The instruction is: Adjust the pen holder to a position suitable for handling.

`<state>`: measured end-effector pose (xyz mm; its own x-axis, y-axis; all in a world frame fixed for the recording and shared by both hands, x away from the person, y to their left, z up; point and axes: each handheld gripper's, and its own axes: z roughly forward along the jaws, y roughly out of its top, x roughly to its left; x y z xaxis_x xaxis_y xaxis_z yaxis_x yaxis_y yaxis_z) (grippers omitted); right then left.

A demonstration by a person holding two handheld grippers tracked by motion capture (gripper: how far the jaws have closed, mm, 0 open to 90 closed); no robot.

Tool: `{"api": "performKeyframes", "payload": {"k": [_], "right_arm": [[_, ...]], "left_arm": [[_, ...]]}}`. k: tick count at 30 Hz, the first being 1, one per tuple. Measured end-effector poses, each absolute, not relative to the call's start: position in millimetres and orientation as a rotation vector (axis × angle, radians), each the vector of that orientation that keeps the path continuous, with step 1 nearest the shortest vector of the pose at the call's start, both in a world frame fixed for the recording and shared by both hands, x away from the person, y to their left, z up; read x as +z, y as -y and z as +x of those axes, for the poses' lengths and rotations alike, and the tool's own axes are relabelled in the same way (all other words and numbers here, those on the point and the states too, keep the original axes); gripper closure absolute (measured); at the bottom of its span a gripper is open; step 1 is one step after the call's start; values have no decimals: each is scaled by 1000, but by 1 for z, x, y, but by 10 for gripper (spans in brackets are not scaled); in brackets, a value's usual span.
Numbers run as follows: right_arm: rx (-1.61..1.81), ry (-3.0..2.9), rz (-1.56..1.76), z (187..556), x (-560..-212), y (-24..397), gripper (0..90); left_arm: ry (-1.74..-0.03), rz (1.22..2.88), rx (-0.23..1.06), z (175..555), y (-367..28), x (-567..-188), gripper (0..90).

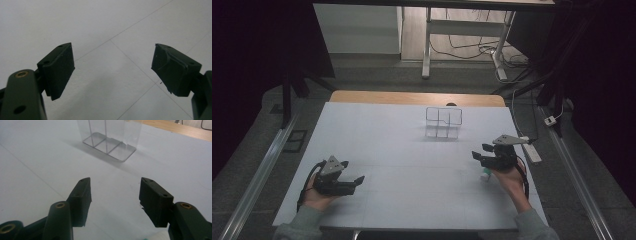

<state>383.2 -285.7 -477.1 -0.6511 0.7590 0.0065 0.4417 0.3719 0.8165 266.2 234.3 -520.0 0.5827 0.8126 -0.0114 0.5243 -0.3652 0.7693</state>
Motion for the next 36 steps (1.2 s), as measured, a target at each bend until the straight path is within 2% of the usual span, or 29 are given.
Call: {"api": "performKeyframes", "payload": {"k": [1, 6, 20, 22, 23, 24, 26, 36], "right_arm": [[1166, -2254, 1068, 388, -477, 286, 471], [1152, -2244, 1095, 398, -477, 285, 513], [1123, -2263, 1081, 427, -475, 272, 720], [1123, -2265, 1081, 431, -475, 269, 776], [1119, -2270, 1074, 434, -475, 267, 835], [1119, -2270, 1074, 434, -475, 267, 835], [1122, -2265, 1068, 437, -475, 265, 892], [1059, -2248, 1095, 462, -472, 257, 893]], "left_arm": [[-1062, 2054, 482, 266, -234, -520, 180], [-1062, 2061, 480, 267, -234, -521, 180], [-1065, 2057, 483, 266, -234, -520, 180], [-1065, 2059, 484, 266, -234, -520, 180], [-1065, 2058, 484, 266, -234, -520, 180], [-1065, 2059, 483, 266, -234, -520, 180], [-1067, 2059, 484, 266, -234, -520, 180], [-1070, 2050, 482, 267, -235, -520, 180]]}}
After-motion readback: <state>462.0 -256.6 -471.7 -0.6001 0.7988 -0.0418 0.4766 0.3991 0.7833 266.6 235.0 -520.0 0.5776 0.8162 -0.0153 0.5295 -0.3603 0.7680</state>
